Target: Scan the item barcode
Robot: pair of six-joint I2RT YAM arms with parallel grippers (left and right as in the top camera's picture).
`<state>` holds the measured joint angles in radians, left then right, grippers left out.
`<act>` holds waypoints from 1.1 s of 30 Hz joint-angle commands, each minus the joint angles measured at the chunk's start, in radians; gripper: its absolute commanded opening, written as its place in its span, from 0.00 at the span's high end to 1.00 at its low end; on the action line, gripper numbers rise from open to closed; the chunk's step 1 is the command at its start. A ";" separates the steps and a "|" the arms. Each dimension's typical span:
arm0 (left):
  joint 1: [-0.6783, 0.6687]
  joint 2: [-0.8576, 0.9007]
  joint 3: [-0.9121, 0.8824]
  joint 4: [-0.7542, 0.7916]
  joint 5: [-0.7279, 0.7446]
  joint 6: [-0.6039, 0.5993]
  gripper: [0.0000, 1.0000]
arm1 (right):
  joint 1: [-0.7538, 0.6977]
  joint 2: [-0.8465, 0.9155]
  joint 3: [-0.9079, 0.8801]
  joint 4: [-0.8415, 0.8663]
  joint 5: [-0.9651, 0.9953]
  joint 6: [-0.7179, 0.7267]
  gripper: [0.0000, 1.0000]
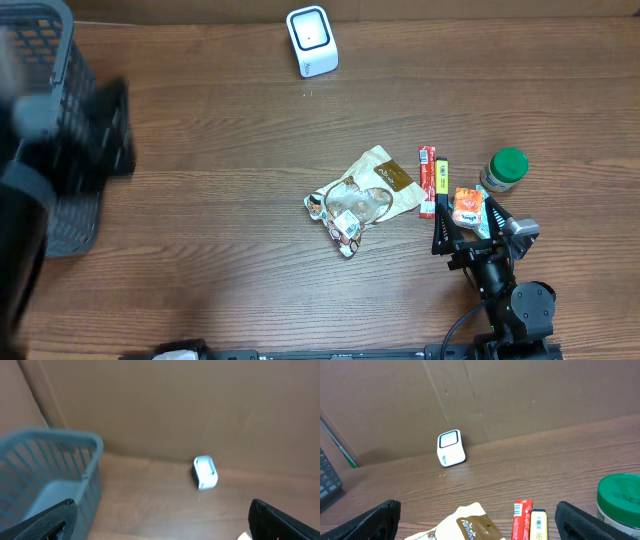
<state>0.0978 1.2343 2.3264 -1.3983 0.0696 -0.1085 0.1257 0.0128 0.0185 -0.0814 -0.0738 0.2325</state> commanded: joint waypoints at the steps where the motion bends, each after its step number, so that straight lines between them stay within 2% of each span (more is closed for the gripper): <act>1: -0.007 -0.064 -0.066 -0.003 -0.006 0.008 0.00 | -0.003 -0.010 -0.011 0.004 0.010 0.004 0.00; 12: -0.008 -0.335 -0.748 -0.004 -0.007 0.008 0.00 | -0.003 -0.010 -0.011 0.004 0.010 0.003 0.00; 19: -0.008 -0.457 -1.094 0.033 -0.019 0.008 0.00 | -0.003 -0.010 -0.011 0.004 0.010 0.004 0.00; 24: -0.008 -0.539 -1.283 0.197 -0.051 0.008 0.00 | -0.003 -0.010 -0.011 0.004 0.010 0.003 0.00; 33: -0.008 -0.665 -1.543 0.691 -0.052 0.008 0.00 | -0.003 -0.010 -0.011 0.003 0.010 0.004 0.00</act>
<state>0.0978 0.6075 0.8471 -0.7666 0.0288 -0.1085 0.1257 0.0128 0.0185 -0.0822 -0.0731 0.2325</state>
